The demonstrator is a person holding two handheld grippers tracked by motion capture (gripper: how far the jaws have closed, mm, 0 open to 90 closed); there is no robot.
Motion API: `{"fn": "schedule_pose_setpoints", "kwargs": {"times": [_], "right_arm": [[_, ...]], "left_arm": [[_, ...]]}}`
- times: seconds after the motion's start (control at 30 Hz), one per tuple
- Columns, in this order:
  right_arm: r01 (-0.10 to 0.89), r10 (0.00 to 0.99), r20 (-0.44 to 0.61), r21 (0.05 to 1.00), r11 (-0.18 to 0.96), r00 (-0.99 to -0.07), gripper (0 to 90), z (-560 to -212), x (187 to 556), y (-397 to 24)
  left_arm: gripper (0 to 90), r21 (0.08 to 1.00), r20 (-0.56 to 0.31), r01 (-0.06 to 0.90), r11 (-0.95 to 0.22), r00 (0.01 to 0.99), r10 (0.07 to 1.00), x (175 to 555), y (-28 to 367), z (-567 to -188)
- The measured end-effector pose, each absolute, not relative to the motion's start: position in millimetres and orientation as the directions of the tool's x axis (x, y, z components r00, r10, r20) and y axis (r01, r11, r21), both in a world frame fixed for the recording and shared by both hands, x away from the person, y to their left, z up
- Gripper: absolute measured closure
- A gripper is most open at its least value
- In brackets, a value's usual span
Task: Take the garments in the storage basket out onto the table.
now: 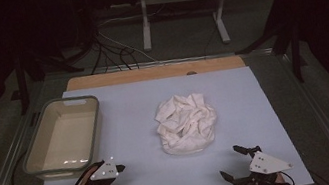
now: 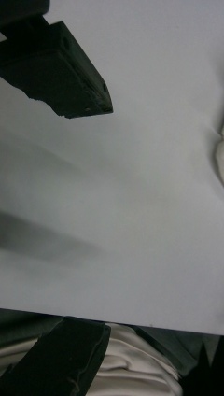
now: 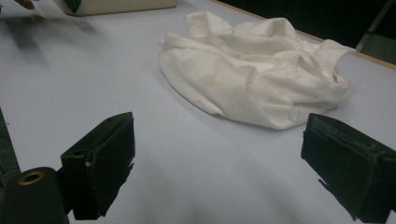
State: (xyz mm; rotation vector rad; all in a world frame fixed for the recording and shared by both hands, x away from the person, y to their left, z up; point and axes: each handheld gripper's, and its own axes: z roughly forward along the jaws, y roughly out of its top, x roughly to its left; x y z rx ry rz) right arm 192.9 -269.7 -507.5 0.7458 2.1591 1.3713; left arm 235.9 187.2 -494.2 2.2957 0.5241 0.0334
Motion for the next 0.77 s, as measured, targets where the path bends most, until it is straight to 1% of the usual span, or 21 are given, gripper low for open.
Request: {"fn": "schedule_pose_setpoints", "kwargs": {"times": [0.5,0.77], "right_arm": [[0.204,0.662,-0.094,0.91,0.36,-0.744,10.2,-511.2,194.8,-269.4],[0.205,0.66,-0.098,0.908,0.366,-0.745,10.2,-510.9,194.0,-269.8]], "left_arm": [[0.1,0.707,-0.136,0.363,-0.607,0.912,0.387,234.7,193.5,-494.2],[0.1,0.701,-0.131,0.354,-0.619,0.917,0.376,233.5,191.1,-495.1]]}}
